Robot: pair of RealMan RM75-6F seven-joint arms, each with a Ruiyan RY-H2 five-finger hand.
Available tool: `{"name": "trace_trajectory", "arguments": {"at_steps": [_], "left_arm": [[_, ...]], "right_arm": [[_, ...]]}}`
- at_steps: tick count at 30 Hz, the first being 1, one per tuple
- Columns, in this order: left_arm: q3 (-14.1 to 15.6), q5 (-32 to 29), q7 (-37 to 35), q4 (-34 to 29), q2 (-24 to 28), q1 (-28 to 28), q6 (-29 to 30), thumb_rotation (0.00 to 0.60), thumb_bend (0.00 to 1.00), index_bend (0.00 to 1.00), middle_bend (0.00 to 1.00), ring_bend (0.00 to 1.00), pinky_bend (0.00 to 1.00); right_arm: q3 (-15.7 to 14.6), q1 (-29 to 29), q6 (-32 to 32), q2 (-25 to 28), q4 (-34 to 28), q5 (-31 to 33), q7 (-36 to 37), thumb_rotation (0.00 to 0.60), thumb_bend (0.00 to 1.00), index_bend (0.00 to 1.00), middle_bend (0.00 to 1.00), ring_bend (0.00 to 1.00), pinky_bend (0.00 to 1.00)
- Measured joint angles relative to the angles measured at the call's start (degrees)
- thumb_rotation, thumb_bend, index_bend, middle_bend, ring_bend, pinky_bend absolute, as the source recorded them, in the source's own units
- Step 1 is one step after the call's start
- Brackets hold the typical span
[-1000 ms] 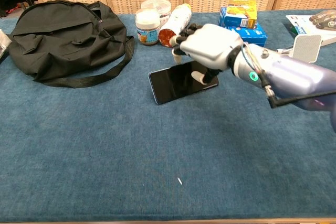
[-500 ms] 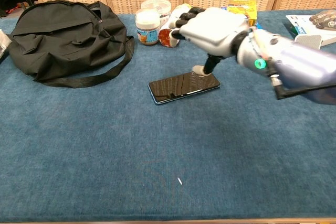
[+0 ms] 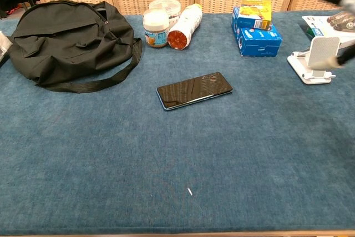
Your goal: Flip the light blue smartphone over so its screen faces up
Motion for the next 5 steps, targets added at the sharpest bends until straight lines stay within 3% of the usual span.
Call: {"name": "trace_trajectory", "arguments": {"at_steps": [5], "left_arm": [[0.0,-0.2,1.2,-0.1,-0.5,0.0,-0.1,0.6,0.0,0.0,0.0,0.0,0.0]], "right_arm": [[-3.6,-6.6,7.6,5.4,0.7,-4.0,7.4,0.6,0.0,0.06,0.0,0.0,0.0]]}}
